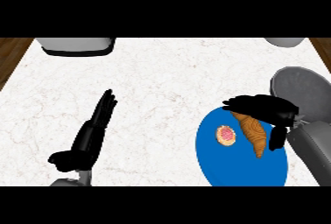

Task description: Pick the croissant from the plate and place it in the pan

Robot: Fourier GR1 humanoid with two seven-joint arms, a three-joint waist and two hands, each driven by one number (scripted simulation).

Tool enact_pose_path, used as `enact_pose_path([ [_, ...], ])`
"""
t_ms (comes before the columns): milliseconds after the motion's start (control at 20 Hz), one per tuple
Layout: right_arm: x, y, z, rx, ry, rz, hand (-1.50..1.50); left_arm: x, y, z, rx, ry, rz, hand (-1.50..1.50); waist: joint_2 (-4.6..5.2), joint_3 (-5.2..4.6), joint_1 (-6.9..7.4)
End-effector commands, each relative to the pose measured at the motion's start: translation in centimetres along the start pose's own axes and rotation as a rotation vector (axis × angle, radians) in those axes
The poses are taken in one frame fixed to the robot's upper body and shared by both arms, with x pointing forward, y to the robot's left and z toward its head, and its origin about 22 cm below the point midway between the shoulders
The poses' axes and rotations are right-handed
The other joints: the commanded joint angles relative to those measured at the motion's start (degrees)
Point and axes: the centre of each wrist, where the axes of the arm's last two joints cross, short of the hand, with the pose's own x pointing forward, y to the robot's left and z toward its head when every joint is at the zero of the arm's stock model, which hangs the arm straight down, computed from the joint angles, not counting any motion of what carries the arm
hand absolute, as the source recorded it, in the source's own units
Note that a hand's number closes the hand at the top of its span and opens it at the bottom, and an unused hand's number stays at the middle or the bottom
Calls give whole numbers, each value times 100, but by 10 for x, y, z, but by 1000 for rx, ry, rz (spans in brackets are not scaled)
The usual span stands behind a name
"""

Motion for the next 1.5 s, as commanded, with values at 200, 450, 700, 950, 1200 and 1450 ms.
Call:
enact_pose_path([
  [200, -2, 13, -29, 144, -34, 133, 150, 2, 4, 10, 3, 5, 0, 0, 9, 1, 59],
  [450, -19, 29, -33, 91, -39, 185, 150, -4, 9, 5, -6, 0, 3, 0, 11, 1, 35],
  [700, -17, 33, -30, 19, -54, 186, 150, -11, 9, 6, 8, 6, -1, 0, 3, 0, 3],
  [950, -15, 5, -12, -159, -82, 186, 150, -9, 2, -1, -1, 0, 8, 0, -8, -1, -31],
  [1200, -18, -11, 6, -413, 42, 107, 150, 9, 3, -5, 12, 5, 7, 0, -43, -1, -106],
  [1450, -7, 21, -15, -597, 537, -195, 150, -9, 17, 7, 76, 41, -5, 0, -159, -26, -482],
])
